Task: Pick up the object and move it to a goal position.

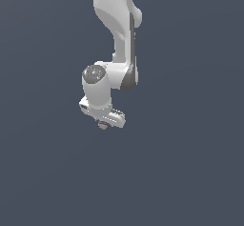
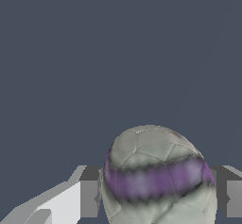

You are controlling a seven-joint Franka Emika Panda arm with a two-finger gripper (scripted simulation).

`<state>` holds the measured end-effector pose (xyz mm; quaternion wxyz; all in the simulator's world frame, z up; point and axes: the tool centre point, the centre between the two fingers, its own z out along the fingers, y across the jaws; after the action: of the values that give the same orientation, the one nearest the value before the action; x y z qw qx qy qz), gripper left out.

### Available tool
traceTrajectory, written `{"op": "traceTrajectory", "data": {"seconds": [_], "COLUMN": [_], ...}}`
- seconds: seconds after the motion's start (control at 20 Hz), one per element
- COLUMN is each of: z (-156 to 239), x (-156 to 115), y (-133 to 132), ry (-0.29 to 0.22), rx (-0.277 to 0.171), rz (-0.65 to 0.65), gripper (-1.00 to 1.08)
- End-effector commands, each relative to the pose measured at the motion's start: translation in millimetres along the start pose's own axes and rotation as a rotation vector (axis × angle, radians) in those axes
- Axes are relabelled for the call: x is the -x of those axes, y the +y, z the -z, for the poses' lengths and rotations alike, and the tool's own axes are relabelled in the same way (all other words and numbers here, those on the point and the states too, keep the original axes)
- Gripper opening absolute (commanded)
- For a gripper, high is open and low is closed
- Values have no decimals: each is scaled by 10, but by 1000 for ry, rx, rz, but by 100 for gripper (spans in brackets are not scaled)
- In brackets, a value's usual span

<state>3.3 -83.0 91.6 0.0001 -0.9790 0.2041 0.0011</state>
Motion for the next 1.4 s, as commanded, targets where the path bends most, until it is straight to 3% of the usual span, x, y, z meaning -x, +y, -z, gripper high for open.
{"op": "traceTrajectory", "data": {"seconds": [0.0, 0.95, 1.35], "z": [231, 2404, 3034], "x": [22, 256, 298], "y": [-64, -693, -891], "ry": [2, 3, 3], "rx": [-1, 1, 0], "rz": [0, -1, 0], "gripper": [-100, -100, -100]}}
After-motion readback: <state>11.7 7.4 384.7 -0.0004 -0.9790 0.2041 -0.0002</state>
